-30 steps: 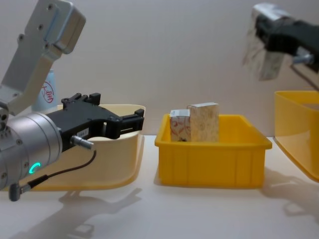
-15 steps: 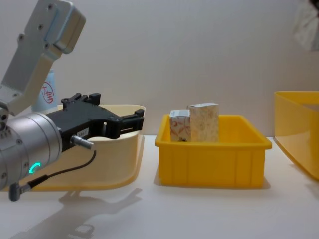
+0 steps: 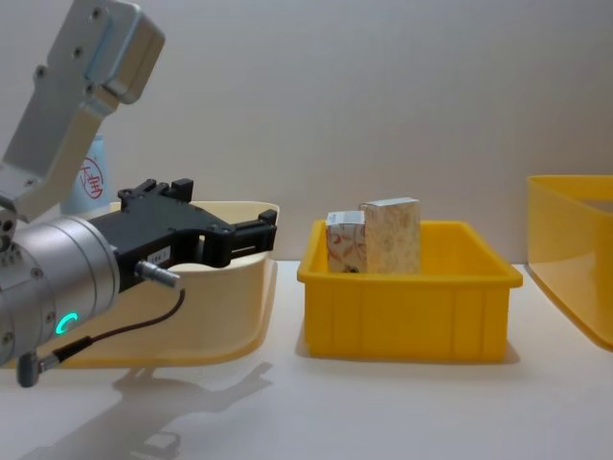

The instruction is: Bimanual collaborative sorting of washing and personal care products

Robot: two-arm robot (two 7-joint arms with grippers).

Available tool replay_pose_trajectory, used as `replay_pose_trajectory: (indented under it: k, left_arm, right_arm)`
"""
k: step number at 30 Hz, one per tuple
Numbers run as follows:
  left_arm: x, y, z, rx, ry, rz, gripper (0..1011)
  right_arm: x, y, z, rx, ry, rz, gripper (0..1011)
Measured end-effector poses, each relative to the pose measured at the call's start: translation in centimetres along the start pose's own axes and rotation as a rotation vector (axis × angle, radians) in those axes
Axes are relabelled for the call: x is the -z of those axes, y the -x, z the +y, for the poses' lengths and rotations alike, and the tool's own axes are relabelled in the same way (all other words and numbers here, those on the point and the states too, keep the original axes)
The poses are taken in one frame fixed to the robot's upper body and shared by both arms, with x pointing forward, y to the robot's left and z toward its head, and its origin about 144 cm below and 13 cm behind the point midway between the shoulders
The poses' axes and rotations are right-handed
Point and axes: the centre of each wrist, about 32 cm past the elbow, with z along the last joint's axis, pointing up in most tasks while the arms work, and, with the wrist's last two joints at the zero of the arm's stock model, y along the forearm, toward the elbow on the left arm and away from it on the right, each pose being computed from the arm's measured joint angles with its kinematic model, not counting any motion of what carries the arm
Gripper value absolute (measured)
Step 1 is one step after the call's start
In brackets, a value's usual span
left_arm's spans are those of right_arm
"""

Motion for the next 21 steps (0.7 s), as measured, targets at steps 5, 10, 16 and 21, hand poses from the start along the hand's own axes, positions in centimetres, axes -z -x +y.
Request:
replay_pose_trajectory:
  k: [5, 10, 16, 21]
  left_arm:
    - [0.0, 0.0, 0.0, 0.0, 0.0, 0.0, 1000]
    - [0.0, 0.0, 0.0, 0.0, 0.0, 0.0, 1000]
    - [0.0, 0.0, 0.0, 0.0, 0.0, 0.0, 1000]
    - [0.0, 0.0, 0.0, 0.0, 0.0, 0.0, 1000]
  right_arm:
    - [-0.1, -0.9, -0.4, 0.045, -0.001, -0.032, 406]
    - [-0.1, -1.8, -1.1, 0.099, 0.019, -0.07, 406]
    - [-0.1, -2.4, -1.6, 0.135, 0.067, -0.095, 406]
    - [0.1, -2.6, -1.9, 0.152, 0.116, -0.103, 406]
